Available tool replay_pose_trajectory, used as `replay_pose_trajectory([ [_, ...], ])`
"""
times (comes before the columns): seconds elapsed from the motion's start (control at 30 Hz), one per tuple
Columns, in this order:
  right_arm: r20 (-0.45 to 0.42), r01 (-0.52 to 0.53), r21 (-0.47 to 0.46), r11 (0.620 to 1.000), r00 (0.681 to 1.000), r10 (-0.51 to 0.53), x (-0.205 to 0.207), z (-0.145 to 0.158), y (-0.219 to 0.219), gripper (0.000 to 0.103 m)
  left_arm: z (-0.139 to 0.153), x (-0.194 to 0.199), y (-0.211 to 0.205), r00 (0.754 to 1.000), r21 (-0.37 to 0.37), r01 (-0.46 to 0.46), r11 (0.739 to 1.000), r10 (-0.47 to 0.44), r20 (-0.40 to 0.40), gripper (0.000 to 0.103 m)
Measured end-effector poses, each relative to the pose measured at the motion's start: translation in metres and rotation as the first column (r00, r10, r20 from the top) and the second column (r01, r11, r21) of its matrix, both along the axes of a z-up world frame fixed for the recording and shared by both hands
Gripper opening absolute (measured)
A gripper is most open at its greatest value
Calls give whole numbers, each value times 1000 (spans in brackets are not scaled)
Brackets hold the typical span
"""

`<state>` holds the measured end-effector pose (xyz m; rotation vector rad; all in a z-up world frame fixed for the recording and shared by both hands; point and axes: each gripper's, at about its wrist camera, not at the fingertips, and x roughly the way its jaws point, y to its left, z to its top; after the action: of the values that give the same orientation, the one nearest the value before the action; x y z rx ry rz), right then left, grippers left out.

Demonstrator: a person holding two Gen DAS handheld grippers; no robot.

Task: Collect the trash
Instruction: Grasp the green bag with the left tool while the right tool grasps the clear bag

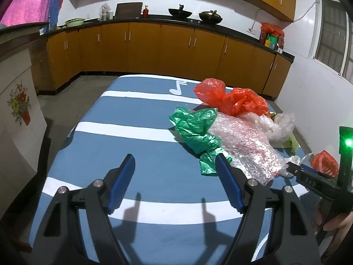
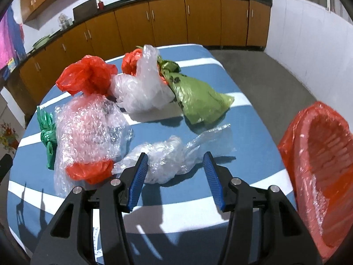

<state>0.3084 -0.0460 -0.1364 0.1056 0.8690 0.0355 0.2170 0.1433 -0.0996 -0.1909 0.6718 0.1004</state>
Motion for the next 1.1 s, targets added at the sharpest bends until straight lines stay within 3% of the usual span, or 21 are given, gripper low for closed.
replay_pose_trajectory([
  [0.1, -4, -16, 25, 1000, 1000, 17, 2, 0, 0, 45, -1, 4, -4, 1000, 2, 9, 1000, -9, -4, 74],
  [0.23, -6, -42, 33, 999, 999, 42, 8, 1, 1, 28, -1, 11, -10, 1000, -5, 21, 1000, -21, -10, 74],
  [0.37, 12, -47, 36, 998, 999, 46, 6, 6, 0, 20, -2, 20, -17, 999, -11, 33, 999, -33, -14, 73],
  [0.53, 19, -43, 30, 999, 999, 43, 4, 8, -5, 19, -3, 37, -26, 999, -22, 44, 999, -45, -24, 68],
  [0.73, 35, -34, 20, 999, 999, 33, -1, 12, -13, 19, -17, 67, -32, 995, -27, 26, 999, -29, -98, 57],
  [1.1, 42, -34, 29, 999, 999, 33, -1, 12, -15, 19, -31, 94, -35, 988, 4, 18, 1000, -18, -155, 49],
])
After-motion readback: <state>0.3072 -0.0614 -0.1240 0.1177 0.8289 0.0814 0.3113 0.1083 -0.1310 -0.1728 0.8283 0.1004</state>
